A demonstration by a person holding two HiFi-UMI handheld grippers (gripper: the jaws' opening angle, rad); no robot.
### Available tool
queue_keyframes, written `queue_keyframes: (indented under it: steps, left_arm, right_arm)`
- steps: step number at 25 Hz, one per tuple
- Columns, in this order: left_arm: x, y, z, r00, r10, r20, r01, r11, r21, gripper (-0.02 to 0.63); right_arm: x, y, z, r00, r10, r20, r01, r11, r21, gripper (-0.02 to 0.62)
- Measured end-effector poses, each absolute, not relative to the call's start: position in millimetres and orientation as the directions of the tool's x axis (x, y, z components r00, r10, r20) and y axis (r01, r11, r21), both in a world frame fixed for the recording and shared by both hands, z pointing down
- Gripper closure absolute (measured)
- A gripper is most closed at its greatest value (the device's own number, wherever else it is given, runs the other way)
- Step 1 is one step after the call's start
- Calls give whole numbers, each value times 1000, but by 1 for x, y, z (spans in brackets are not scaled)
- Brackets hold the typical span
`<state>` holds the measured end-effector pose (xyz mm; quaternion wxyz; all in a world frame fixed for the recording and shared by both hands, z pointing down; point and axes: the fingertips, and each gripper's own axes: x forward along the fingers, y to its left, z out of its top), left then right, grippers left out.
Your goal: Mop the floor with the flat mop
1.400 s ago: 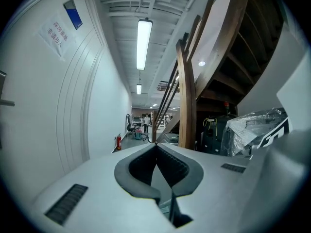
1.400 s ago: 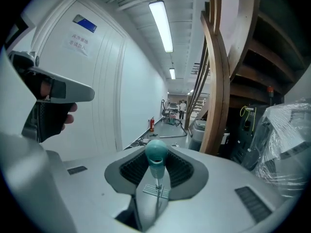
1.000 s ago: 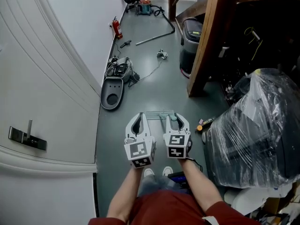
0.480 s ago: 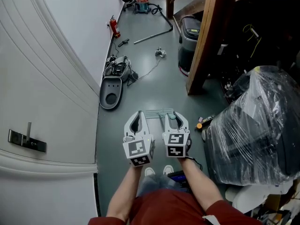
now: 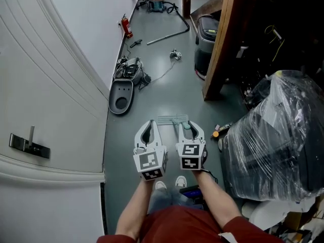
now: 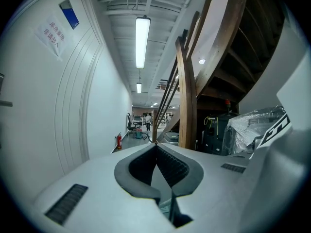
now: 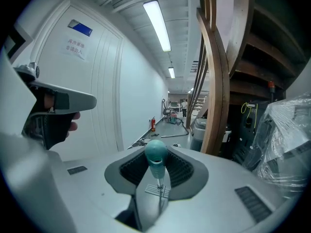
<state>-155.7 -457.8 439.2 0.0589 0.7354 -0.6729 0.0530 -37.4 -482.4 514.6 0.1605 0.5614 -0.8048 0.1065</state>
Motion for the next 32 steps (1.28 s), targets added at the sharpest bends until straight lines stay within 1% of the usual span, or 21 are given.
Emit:
queue_keyframes:
  steps: [11,17,23,27,32]
  left_arm:
    - [-185,-406,445,105,-984,146,-994,-103,23,592]
    - [-209,-359,456,120,-979,163,-993,-115,37,592]
    - [-229,-302,446,123,-981,151,-991,-115,64,592]
    - [-226,-267,465,159,-974,162,-986,-149,71,592]
    - [-221,-221,468,187,-964,191,-982,-178,67,592]
  right_arm:
    - [-55,-432,534,-274,-860,431,-949,313,21,480]
    - [-71,-383,556,-234,-844,483,-955,293,50,480]
    - [-80,-320,564,-197,-838,509,-961,269,71,480]
    - [-75,-285,571,-172,-840,514,-967,243,73,480]
    - [-69,-241,569,-149,-830,537,-967,237,98,480]
